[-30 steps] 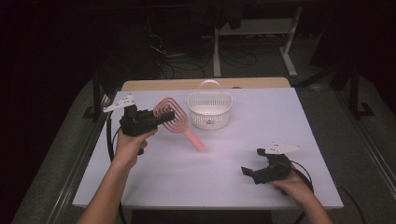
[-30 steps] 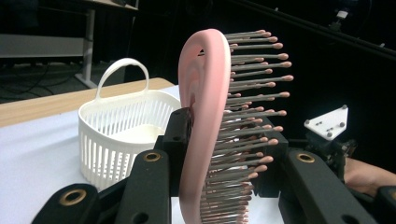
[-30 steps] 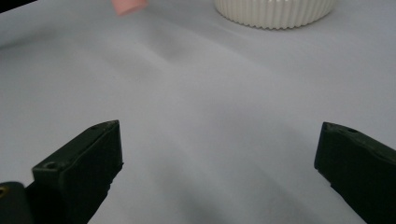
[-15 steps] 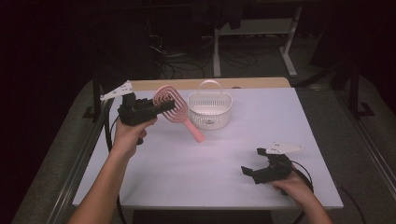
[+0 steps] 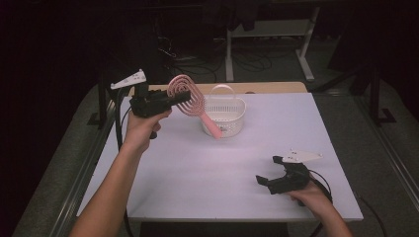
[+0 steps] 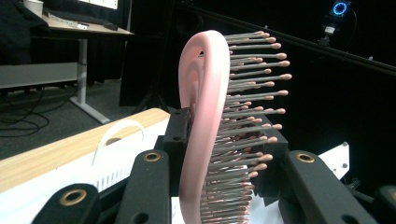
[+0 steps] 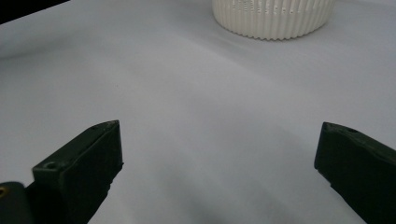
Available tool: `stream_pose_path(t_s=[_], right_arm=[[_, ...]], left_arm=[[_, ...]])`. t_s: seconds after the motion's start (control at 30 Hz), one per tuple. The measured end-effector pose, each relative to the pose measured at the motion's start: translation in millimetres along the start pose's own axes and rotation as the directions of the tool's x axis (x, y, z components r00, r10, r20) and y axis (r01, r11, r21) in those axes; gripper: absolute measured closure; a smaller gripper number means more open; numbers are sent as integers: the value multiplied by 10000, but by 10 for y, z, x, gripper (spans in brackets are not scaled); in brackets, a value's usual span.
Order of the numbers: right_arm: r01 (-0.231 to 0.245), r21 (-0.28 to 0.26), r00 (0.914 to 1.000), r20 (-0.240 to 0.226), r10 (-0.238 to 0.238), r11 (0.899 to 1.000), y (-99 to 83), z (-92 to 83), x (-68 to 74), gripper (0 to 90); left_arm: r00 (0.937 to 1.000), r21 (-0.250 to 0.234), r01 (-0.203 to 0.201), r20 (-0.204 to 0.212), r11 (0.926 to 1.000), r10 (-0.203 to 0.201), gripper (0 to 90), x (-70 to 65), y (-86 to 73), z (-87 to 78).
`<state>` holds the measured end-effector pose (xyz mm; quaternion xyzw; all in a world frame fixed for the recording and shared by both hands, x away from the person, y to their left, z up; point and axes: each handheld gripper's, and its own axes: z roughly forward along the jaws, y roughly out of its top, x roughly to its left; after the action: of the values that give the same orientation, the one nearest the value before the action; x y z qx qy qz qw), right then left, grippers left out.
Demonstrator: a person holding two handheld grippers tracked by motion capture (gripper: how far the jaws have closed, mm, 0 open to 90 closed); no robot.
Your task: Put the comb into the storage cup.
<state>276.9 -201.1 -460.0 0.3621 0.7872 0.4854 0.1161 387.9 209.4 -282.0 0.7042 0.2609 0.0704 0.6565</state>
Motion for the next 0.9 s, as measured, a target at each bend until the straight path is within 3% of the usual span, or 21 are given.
stream_pose_path(t_s=[0.3, 0.9], right_arm=[[-22, 0, 10000, 3, 22, 10000, -1, -5, -7, 6], [33, 136, 10000, 17, -33, 9999, 2, -1, 4, 6]], left_arm=[[9999, -59, -103, 60, 9999, 103, 652, 60, 127, 159], [9991, -247, 147, -382, 9996, -156, 652, 224, 267, 494]])
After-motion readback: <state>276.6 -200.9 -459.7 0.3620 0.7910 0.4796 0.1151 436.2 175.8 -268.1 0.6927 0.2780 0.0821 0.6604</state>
